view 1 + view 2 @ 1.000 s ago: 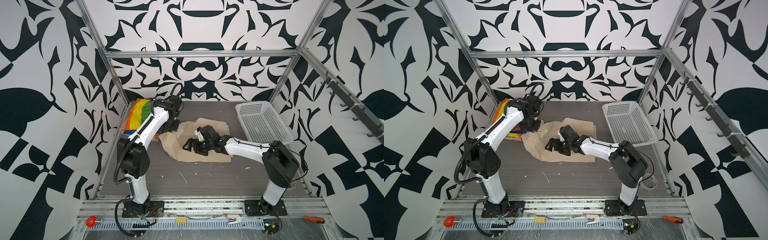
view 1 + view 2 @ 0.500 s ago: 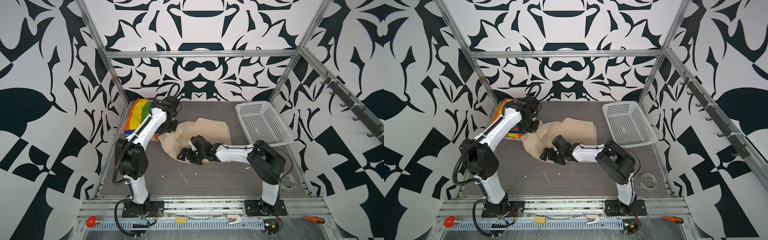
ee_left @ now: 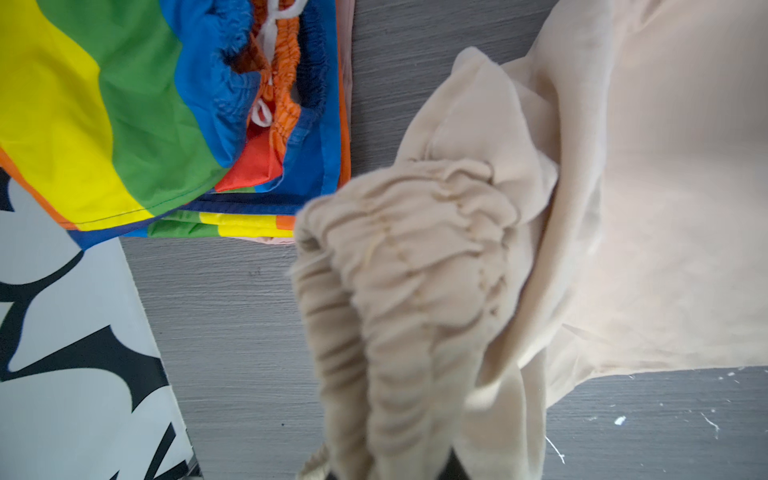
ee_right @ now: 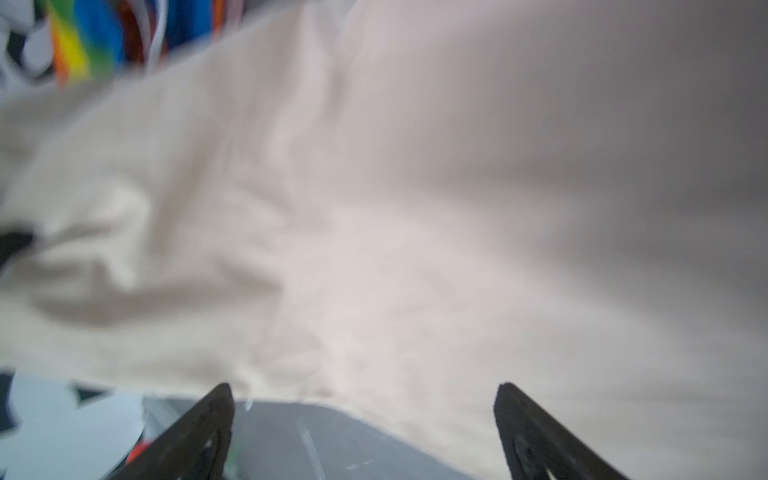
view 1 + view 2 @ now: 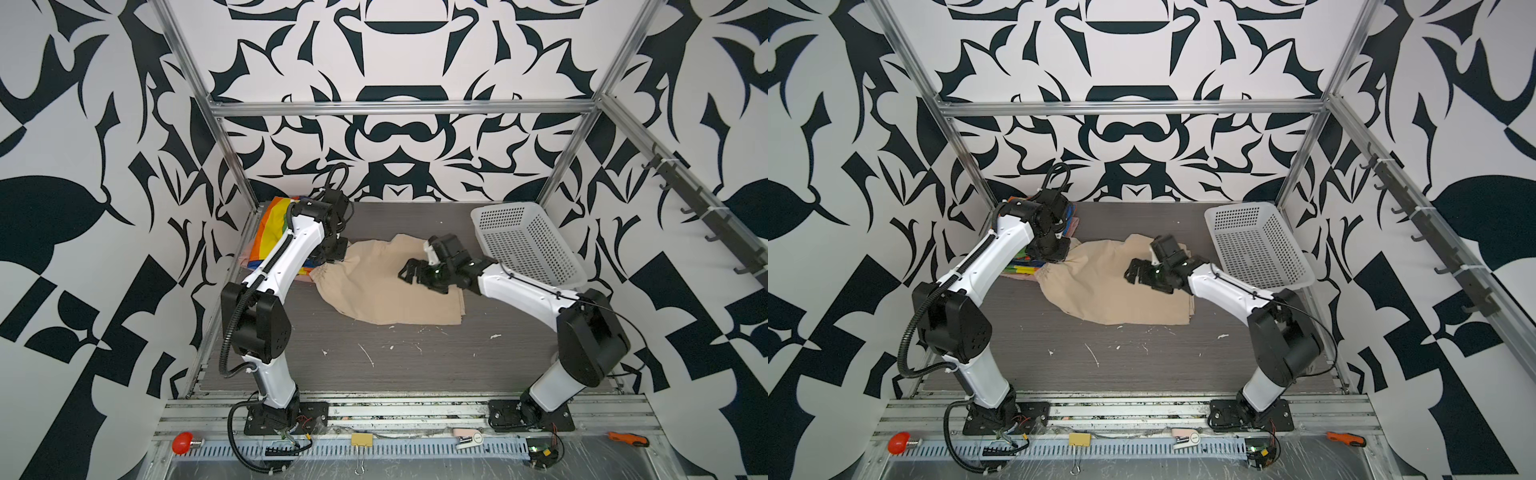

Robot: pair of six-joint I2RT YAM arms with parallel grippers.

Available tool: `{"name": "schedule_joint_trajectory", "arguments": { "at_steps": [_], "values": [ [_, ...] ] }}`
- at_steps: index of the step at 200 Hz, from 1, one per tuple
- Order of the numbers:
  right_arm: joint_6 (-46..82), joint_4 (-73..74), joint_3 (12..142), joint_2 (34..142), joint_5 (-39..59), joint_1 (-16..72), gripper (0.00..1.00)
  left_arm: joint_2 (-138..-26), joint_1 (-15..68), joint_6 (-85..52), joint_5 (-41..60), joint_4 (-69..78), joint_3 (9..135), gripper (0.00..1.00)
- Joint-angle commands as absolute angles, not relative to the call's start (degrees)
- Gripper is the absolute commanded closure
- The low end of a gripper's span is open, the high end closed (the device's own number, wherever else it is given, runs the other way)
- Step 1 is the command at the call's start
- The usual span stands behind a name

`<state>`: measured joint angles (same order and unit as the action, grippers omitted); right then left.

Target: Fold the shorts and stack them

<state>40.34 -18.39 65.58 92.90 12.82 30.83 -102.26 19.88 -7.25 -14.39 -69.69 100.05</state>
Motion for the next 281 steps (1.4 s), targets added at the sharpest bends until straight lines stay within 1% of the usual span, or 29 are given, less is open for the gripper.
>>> {"name": "schedule_joint_trajectory", "arguments": {
  "at_steps": [1, 38, 53, 82, 100, 142, 181, 203, 219, 247, 277, 281],
  "values": [
    [29.1, -31.3, 68.1, 93.2, 4.2, 28.9, 0.0, -102.8, 19.7, -6.9, -15.8, -74.0, 104.4, 1.0],
    [25.4, -32.9, 68.1, 96.3, 2.4, 25.9, 0.0, -105.9, 19.7, -6.5, -17.5, -77.2, 110.3, 1.0],
    [25.3, -32.4, 68.3, 98.0, 3.9, 25.9, 0.0, -107.3, 19.7, -6.7, -17.9, -78.6, 113.0, 1.0],
    [26.8, -30.7, 68.3, 100.7, 6.2, 26.0, 0.0, -109.7, 20.6, -7.9, -15.4, -80.7, 117.5, 1.0],
    [27.4, -29.5, 68.5, 102.2, 7.3, 25.9, 0.0, -111.4, 22.1, -9.6, -15.3, -81.8, 119.6, 1.0],
    [28.0, -29.0, 69.5, 104.1, 8.4, 26.4, 0.0, -117.1, 26.3, -13.6, -10.1, -84.9, 128.6, 1.0],
    [28.2, -28.4, 69.1, 104.1, 9.2, 26.4, 0.0, -125.2, 31.5, -16.5, -8.5, -88.2, 138.7, 1.0],
    [28.5, -27.3, 68.1, 103.6, 10.1, 26.4, 0.0, -129.3, 33.3, -18.2, -5.9, -88.8, 142.9, 1.0],
    [29.0, -26.2, 67.2, 103.4, 11.1, 26.5, 0.0, -131.1, 34.0, -19.4, -3.6, -87.3, 143.9, 1.0],
    [30.0, -24.3, 65.5, 103.0, 13.1, 26.5, 0.0, -133.1, 34.3, -20.9, -0.2, -82.5, 141.2, 1.0],
    [31.2, -21.9, 63.2, 101.6, 15.1, 26.5, 0.0, -133.5, 34.4, -23.0, 4.3, -75.2, 135.9, 1.0],
    [31.4, -21.7, 62.9, 101.4, 15.3, 26.5, 0.0, -133.1, 34.4, -23.5, 5.1, -73.7, 134.8, 0.99]
  ]
}}
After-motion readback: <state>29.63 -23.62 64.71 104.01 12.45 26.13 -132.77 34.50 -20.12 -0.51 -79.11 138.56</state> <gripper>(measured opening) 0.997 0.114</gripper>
